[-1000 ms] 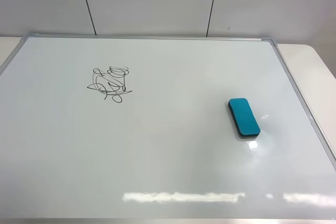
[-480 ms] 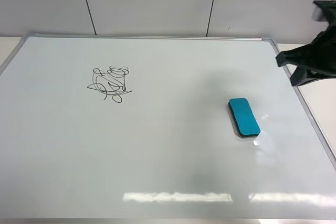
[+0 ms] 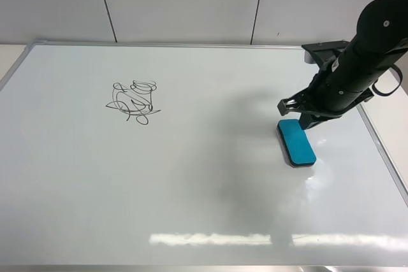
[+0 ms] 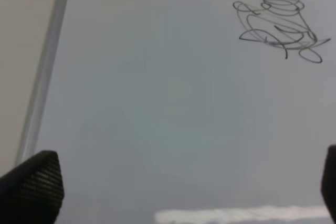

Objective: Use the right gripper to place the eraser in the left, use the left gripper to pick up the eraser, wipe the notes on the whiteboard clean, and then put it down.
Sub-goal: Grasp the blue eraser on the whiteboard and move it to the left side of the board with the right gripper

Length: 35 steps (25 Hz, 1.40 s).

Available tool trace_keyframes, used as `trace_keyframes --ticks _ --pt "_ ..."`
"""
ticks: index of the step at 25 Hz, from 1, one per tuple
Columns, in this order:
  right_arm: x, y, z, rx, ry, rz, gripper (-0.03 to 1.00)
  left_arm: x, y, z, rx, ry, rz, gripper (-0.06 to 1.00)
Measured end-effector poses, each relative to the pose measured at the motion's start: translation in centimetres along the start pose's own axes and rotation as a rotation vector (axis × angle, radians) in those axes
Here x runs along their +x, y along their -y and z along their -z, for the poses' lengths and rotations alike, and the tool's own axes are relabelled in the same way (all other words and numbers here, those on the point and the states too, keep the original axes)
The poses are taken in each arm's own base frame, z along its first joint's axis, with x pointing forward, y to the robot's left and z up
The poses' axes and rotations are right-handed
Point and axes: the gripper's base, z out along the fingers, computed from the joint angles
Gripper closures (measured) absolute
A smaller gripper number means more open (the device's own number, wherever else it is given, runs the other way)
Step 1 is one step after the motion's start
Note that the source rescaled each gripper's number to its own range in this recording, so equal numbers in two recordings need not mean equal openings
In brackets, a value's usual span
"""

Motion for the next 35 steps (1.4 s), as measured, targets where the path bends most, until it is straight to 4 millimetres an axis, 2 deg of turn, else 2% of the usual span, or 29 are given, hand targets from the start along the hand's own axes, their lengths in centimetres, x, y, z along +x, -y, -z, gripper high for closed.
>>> trace_keyframes --ticks 22,29,35 --pt "0.3 -0.1 -3.8 0.007 -0.097 0.104 0.97 0.0 0.0 0.0 0.0 0.0 0.0 -0.06" --pt "0.4 -0.6 -4.6 0.024 -0.126 0.167 0.97 0.0 0.0 0.0 0.0 0.0 0.0 -0.06" --pt "0.6 -2.1 -5.1 0.042 -0.148 0.27 0.97 0.0 0.0 0.0 0.0 0.0 0.0 -0.06"
